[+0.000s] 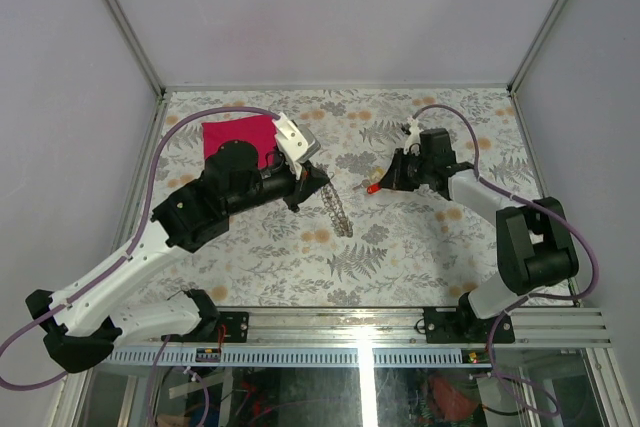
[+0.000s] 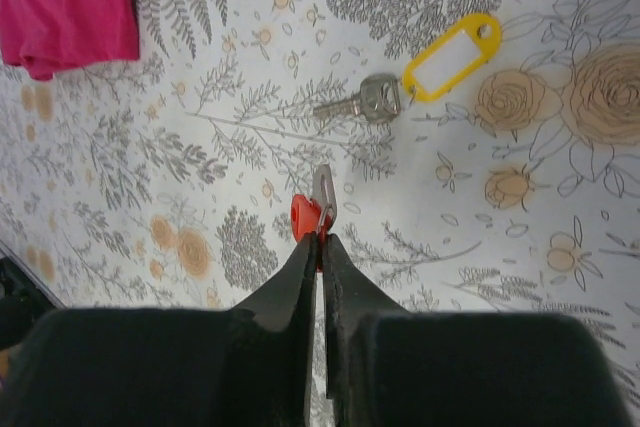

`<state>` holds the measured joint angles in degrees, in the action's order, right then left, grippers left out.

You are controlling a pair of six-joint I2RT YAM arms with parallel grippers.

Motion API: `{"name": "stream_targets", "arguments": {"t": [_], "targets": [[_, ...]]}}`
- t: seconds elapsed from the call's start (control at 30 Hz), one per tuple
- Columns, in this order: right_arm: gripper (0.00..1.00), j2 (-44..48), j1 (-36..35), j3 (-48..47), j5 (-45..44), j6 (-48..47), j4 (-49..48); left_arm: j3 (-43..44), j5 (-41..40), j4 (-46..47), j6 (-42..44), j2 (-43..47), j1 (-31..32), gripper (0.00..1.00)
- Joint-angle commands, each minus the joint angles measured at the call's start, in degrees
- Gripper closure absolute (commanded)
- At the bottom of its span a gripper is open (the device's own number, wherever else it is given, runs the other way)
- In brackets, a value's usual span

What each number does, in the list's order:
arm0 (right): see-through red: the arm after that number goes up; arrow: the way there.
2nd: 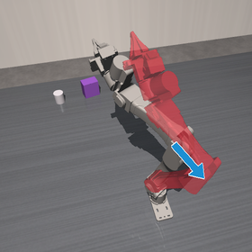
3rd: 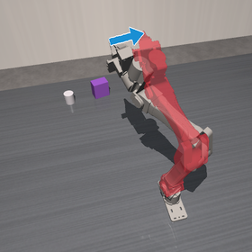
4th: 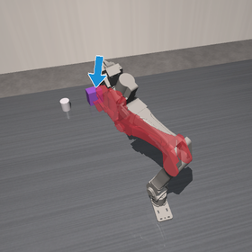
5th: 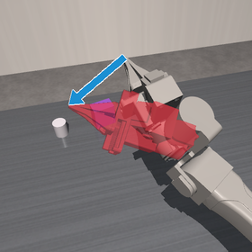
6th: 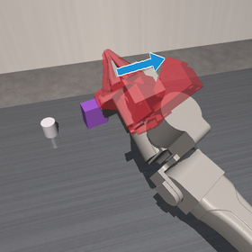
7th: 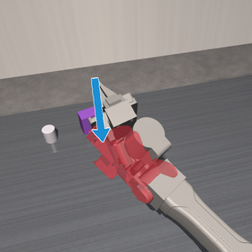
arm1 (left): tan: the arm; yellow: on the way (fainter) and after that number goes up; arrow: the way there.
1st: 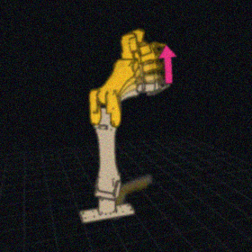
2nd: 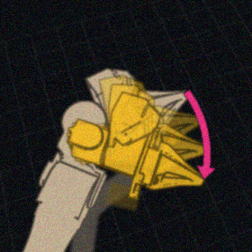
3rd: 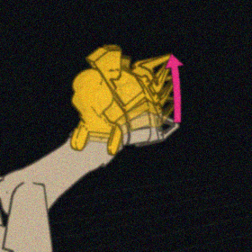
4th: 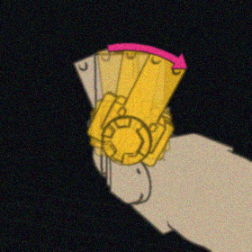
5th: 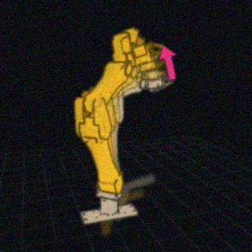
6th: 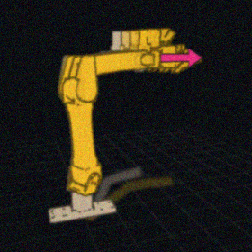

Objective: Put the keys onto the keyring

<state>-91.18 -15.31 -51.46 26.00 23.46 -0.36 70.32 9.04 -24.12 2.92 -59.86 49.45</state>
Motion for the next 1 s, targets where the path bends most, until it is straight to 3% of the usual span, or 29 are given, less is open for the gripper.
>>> {"name": "stream_targets", "arguments": {"t": [0.0, 0.17, 0.33, 0.43, 0.83, 0.97], "targets": [[1.0, 4.79, -0.04, -0.96, 1.75, -6.01, 7.27, 1.58, 0.68, 3.64, -0.57, 0.31, -0.14, 1.0], [1.0, 4.82, -3.42, -0.76, 6.8, -10.42, 12.12, 1.45, 0.03, 3.6, -0.42, 0.49, -0.14, 1.0], [1.0, 0.32, -14.25, -3.47, 10.14, -17.02, 16.96, 1.77, -0.24, 3.31, -0.32, 0.52, -0.1, 1.0], [1.0, -2.38, -17.31, -3.86, 14.81, -19.47, 17.17, 1.98, -0.36, 3.0, -0.33, 0.53, -0.1, 1.0], [1.0, -8.12, -17.76, -4.87, 9.57, -24.32, 23.23, 1.32, -1.17, 2.58, -0.39, 1.39, -0.1, 1.0], [0.92, -6.92, -17.74, -4.61, 6.42, -23.79, 22.85, 1.12, -1.27, 2.54, -0.39, 1.35, -0.12, 1.0]]}}
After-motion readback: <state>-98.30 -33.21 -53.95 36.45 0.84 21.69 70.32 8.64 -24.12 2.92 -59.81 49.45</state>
